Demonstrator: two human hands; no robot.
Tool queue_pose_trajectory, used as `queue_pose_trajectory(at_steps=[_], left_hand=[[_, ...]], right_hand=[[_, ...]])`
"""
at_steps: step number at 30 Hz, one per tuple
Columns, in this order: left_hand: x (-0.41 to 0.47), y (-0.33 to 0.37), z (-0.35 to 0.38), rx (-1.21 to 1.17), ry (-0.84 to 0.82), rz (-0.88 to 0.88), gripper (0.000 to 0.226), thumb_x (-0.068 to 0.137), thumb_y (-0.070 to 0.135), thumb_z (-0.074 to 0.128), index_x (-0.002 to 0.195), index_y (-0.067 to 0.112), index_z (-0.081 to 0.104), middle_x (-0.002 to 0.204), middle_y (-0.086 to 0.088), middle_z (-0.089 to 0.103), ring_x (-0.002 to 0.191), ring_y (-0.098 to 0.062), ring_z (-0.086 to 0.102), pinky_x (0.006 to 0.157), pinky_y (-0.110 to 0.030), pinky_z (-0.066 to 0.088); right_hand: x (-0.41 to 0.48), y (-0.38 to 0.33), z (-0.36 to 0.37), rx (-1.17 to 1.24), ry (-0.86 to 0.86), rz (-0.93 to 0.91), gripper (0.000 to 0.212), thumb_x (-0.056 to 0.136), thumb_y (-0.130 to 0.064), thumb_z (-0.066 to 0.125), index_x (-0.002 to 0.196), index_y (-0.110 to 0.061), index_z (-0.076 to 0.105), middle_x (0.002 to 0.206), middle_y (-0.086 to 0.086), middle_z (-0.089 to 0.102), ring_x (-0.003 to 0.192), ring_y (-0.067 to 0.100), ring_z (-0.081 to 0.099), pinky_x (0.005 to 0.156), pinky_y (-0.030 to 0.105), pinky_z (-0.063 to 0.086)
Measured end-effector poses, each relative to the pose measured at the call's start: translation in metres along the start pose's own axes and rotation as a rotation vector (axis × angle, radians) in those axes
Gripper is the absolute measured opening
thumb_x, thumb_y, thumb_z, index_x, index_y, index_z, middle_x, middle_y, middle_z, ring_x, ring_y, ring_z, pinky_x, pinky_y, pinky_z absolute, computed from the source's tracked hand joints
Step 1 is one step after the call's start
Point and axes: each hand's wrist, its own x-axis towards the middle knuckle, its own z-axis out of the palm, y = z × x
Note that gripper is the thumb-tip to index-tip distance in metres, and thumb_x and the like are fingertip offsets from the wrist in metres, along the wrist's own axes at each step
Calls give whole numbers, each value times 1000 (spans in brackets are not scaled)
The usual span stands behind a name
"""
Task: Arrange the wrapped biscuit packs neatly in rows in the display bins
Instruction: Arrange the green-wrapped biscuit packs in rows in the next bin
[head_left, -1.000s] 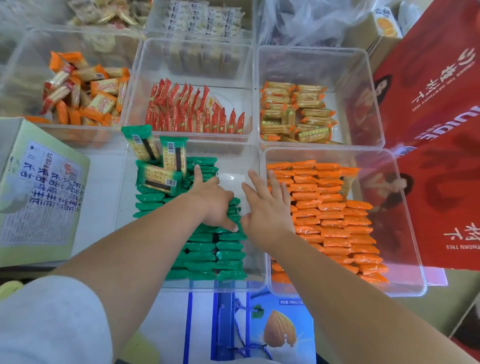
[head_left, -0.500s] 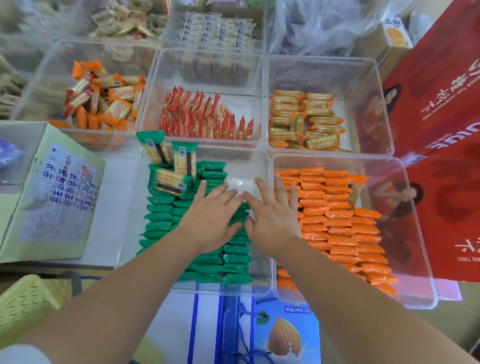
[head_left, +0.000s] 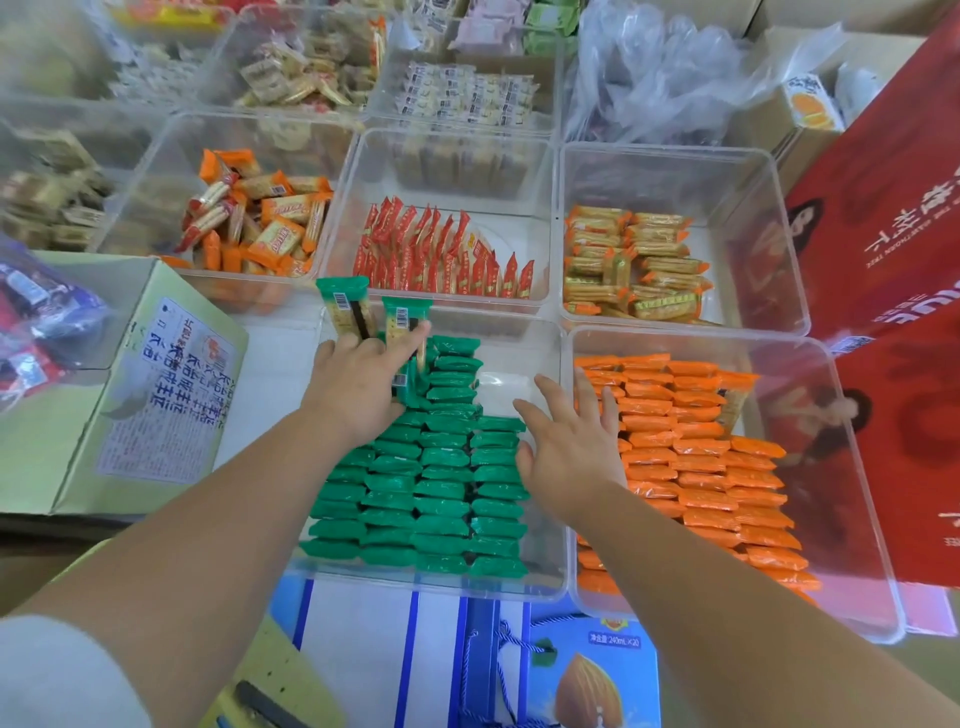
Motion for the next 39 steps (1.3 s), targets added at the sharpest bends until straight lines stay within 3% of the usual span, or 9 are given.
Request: queue_pose_trajectory(at_steps=[9, 16, 20, 24, 27, 29, 32, 36, 39], left_hand=[[30, 11, -16, -635, 5, -85, 71, 78, 50, 80, 138, 53, 43, 120, -6, 54, 109, -29, 52, 88, -40, 46], [8, 33, -27, -922, 125, -125, 52, 79, 41, 82, 117, 54, 50, 118, 7, 44, 99, -20, 56, 84, -36, 45], [-30, 56, -36, -1260, 109, -232, 39, 82, 41, 78, 111, 53, 54, 104, 18, 62, 76, -1, 66, 71, -28, 46], [-68, 74, -25, -1496, 5, -335, 21, 94, 46, 63, 113, 50, 55, 95, 26, 70, 81, 0, 69, 77, -31, 46], [-82, 80, -19, -1568, -48, -384, 20, 94, 57, 57, 112, 50, 55, 95, 13, 74, 85, -10, 71, 76, -35, 49], [-86, 82, -21, -1582, -49, -371, 27, 88, 65, 57, 110, 50, 54, 92, 10, 75, 83, -12, 70, 73, -33, 49], [-88, 85, -29, -1643, -41, -346, 43, 78, 74, 55, 117, 57, 49, 98, 13, 74, 90, -7, 71, 77, -32, 52], [-81, 92, -33, -1828, 18, -522, 57, 79, 58, 54, 133, 65, 40, 122, 15, 66, 110, -9, 65, 92, -37, 54], [-76, 96, -34, -1914, -2, -609, 57, 86, 40, 52, 139, 59, 39, 124, 5, 66, 111, -17, 66, 87, -39, 55]], right_hand=[[-1, 0, -2, 33, -6, -4, 48, 97, -43, 35, 145, -39, 40, 165, -2, 17, 152, 39, -2, 120, 58, -8], [0, 1, 1, 57, -10, -1, 49, 97, -44, 35, 145, -41, 38, 164, -3, 19, 152, 38, -1, 120, 57, -8], [1, 2, 3, 72, -25, -9, 51, 99, -51, 30, 149, -43, 28, 164, -5, 18, 152, 36, -4, 120, 55, -10], [-2, 4, -10, 242, 19, -11, 61, 99, -62, 10, 155, -41, 22, 166, -7, 19, 154, 27, -13, 122, 52, -13], [-8, -17, -31, 519, 190, -72, 79, 97, -73, 7, 153, -28, 39, 160, -2, 36, 155, 21, 5, 124, 49, 4], [-12, -41, -44, 778, 57, -98, 85, 92, -81, 16, 156, -27, 34, 156, -3, 42, 149, 15, 27, 119, 42, 26], [-14, -64, -55, 1087, -177, 43, 88, 86, -83, 25, 159, -35, 19, 156, -2, 44, 141, 14, 42, 114, 37, 36], [-21, -77, -56, 1166, 5, 103, 68, 90, -71, 36, 147, -34, 34, 137, -4, 58, 125, 14, 55, 105, 44, 47], [-23, -85, -56, 1190, 50, 161, 63, 80, -73, 51, 133, -40, 42, 123, -5, 57, 113, 9, 56, 98, 43, 51]])
